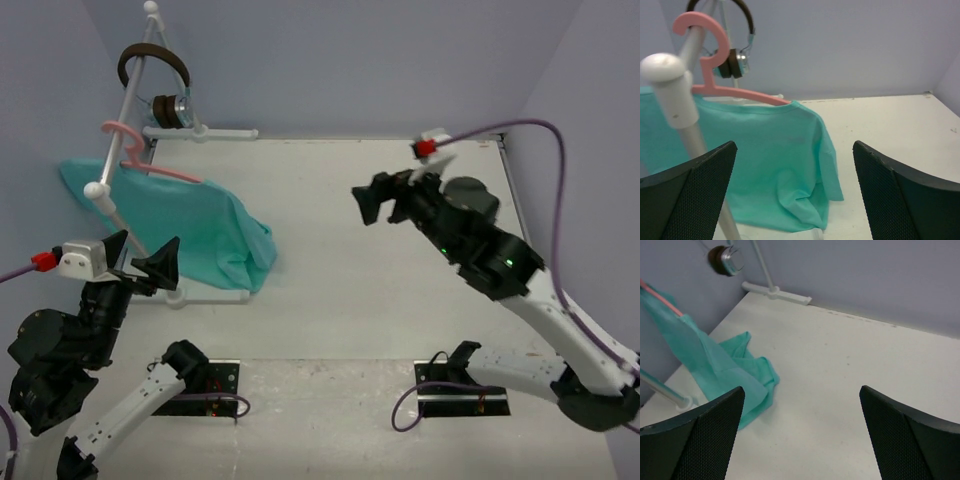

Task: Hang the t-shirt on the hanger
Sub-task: Reset both arms

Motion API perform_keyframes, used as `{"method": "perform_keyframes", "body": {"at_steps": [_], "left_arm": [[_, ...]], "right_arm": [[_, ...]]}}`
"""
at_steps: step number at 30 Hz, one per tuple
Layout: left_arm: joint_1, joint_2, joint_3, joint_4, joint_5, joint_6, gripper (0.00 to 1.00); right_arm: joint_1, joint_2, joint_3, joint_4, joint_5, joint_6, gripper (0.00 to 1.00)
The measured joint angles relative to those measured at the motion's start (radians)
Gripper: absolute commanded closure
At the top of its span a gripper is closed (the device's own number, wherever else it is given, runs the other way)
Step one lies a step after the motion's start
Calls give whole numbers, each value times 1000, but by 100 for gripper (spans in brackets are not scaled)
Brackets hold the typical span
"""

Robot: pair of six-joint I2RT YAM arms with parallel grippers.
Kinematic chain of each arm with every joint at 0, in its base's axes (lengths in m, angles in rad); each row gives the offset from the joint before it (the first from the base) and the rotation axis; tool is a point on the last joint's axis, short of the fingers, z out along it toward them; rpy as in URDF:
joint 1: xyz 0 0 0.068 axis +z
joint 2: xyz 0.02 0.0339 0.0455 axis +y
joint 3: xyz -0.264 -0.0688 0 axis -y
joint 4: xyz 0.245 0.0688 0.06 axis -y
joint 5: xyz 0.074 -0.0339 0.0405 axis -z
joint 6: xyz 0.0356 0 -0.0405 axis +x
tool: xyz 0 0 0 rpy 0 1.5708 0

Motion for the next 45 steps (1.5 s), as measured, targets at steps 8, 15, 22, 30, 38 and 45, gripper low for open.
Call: {"method": "perform_keyframes", "body": {"at_steps": [8,15,22,30,38,45], "left_arm": [[0,-146,-102,-41,-262,-51,0],[0,-193,-115,-62,-362,-53,0],[0,-199,-101,-101,-424,-41,0],[0,-211,-146,-93,-441,-9,0],[0,-274,-253,-64,-435,29,0],[0,-279,-275,-49,-426,45,0]], "right_arm": [[0,-615,-310,-235,368,151,1],[0,-811,-375,-446,472,196,1],[0,-887,-374,-529,513,215,1],[0,-891,-396,-544,536,249,1],[0,-934,-413,-543,543,257,1],[0,-935,-414,-542,545,257,1]]}}
